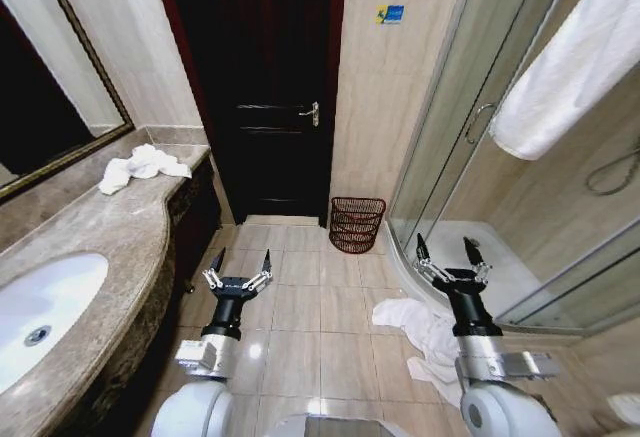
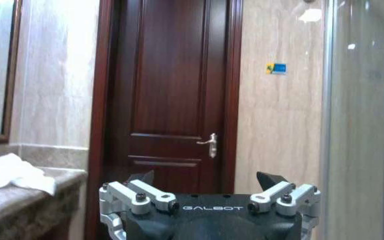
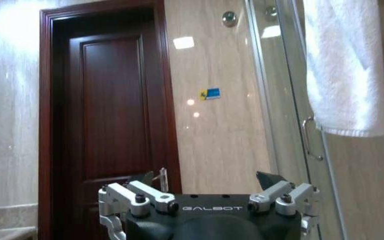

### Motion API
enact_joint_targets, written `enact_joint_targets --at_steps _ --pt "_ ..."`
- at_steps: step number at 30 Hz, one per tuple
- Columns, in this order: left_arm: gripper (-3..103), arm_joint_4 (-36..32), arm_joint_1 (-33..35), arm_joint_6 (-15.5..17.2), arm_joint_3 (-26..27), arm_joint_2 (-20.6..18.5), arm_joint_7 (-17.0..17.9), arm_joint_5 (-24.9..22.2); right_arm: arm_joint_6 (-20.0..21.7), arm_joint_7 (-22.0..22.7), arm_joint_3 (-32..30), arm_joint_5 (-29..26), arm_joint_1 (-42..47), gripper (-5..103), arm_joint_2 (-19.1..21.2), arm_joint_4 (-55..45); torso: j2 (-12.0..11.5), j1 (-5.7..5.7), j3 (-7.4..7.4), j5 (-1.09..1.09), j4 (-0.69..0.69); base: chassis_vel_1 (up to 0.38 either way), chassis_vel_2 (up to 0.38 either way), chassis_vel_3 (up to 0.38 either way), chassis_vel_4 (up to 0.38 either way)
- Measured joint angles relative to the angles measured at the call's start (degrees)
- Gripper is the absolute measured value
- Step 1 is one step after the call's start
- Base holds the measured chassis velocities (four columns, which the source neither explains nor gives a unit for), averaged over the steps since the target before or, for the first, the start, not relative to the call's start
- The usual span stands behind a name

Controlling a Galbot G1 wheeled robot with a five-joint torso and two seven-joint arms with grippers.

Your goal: Discard the used towel into the hamper.

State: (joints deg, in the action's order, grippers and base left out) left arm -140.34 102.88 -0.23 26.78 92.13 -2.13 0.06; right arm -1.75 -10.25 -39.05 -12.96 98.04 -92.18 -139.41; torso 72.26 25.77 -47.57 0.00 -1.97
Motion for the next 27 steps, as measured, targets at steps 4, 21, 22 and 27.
enact_joint_targets --at_steps 4,21,22,27 --pt "100 0.9 -0.3 -1.5 -0.2 0.0 0.0 -1.2 0.5 -0.4 0.4 -0.3 0.2 100 0.0 0.2 0.0 0.0 0.0 0.0 0.0 0.0 0.0 0.0 0.0" --pt "100 -0.6 1.5 0.6 -1.0 0.0 1.7 1.4 3.2 -0.9 0.8 -1.4 1.2 100 0.2 -1.4 0.0 0.0 0.0 0.0 0.0 0.0 0.0 0.0 0.0" --pt "100 -0.8 1.4 1.2 -0.9 0.0 1.8 0.5 3.3 -1.0 0.6 -1.6 1.2 100 0.4 -1.4 0.0 0.0 0.0 0.0 -0.01 0.0 0.0 0.0 0.0" --pt "100 -0.5 1.8 1.4 -1.5 0.0 1.9 -0.1 3.1 -1.2 0.6 -1.8 1.0 100 0.3 -1.1 0.0 0.0 0.0 0.0 0.0 0.0 0.0 0.0 0.0"
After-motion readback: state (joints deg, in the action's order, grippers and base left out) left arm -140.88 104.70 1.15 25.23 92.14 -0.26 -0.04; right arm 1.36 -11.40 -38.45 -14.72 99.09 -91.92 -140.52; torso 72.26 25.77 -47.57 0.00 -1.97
